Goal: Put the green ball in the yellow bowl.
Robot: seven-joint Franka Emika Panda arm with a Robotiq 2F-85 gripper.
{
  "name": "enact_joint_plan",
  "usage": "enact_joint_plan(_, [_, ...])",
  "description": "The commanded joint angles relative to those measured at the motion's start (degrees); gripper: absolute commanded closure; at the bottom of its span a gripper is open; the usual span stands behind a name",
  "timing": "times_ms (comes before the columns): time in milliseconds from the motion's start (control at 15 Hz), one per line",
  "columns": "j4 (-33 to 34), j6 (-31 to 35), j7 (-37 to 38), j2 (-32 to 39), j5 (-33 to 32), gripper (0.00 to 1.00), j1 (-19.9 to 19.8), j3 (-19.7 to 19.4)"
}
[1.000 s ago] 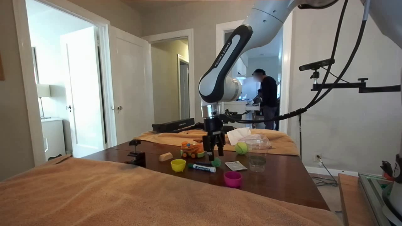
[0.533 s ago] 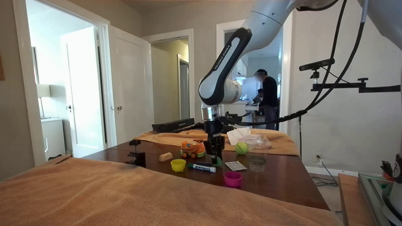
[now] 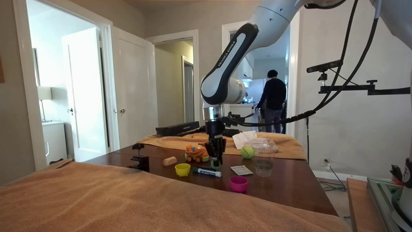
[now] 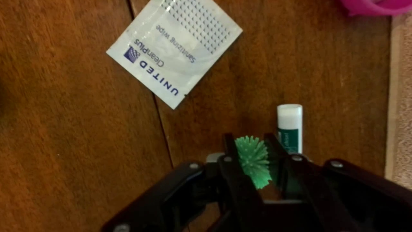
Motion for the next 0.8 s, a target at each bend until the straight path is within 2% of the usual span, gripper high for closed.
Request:
enact_joint_plan(0, [-1.9, -2.0, 0.3, -4.8, -0.5, 0.93, 0.5, 1.7])
enact_joint_plan(333, [-1.5, -4.9, -0.4, -8.9, 0.0, 0.93, 1.2, 3.4])
enact_joint_plan(733, [3.9, -5.4, -5.0, -6.2, -0.8, 0.93, 1.2, 4.4])
